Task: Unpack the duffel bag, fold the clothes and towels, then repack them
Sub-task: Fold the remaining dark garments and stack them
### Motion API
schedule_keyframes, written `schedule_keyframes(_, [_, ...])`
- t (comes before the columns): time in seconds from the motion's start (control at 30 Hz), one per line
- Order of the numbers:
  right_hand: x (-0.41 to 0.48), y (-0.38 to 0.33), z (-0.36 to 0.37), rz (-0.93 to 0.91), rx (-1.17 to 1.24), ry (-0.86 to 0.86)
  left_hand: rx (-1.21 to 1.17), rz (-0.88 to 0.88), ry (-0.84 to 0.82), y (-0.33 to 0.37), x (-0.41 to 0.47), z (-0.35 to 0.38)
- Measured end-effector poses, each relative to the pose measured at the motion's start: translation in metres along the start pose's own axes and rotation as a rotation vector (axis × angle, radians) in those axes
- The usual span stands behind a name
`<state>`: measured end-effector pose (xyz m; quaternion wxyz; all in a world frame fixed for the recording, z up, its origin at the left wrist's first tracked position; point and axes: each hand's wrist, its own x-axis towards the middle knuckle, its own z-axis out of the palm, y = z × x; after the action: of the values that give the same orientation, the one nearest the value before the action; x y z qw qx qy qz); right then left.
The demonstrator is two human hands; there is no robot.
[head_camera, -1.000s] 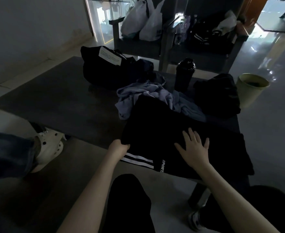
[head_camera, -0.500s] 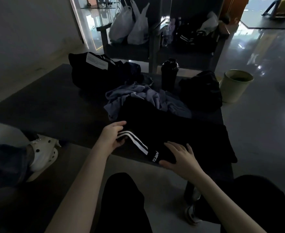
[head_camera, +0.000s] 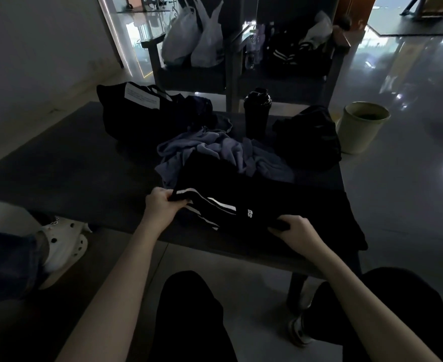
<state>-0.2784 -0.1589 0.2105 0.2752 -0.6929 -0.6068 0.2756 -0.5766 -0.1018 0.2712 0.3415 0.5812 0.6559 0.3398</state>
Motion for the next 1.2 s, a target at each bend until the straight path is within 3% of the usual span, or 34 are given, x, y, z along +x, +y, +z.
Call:
schedule_keyframes(0.1, [0.02,-0.001,-0.015,0.227,0.224,-0.174,0.023,0.033,-0.044,0.004,0.011,0.0])
schedule_keyframes(0.17, [0.029,-0.002,-0.021,0.297,0.278,-0.208,-0.068,-0.074,-0.14,0.005,0.019,0.002])
schedule_keyframes(0.23, [0.034,-0.003,-0.024,0.321,0.238,-0.21,-0.075,-0.164,-0.135,0.0,0.029,0.005])
schedule_keyframes(0.47, [0.007,0.001,-0.025,0.214,-0.206,0.0,0.41,-0.241,-0.012,-0.026,0.036,0.026])
schedule_keyframes(0.63, [-0.011,0.003,-0.014,0.041,-0.527,0.21,0.553,-0.248,0.05,-0.027,0.036,0.036])
schedule_keyframes(0.77, [-0.024,0.016,-0.012,-0.01,-0.609,0.039,0.523,-0.318,0.039,-0.029,0.042,0.034])
schedule_keyframes(0.87, [-0.024,0.029,-0.01,-0.124,-0.586,0.125,0.47,-0.33,0.028,-0.033,0.047,0.031])
schedule_keyframes(1.07, [0.003,0.019,-0.032,0.099,-0.382,0.059,0.409,-0.324,0.048,-0.033,0.048,0.026])
schedule_keyframes(1.13, [0.009,0.016,-0.029,0.135,-0.409,0.046,0.547,-0.28,0.108,-0.028,0.041,0.03])
schedule_keyframes(1.2, [0.012,0.016,-0.021,0.167,-0.467,0.048,0.741,-0.094,0.234,-0.026,0.028,0.041])
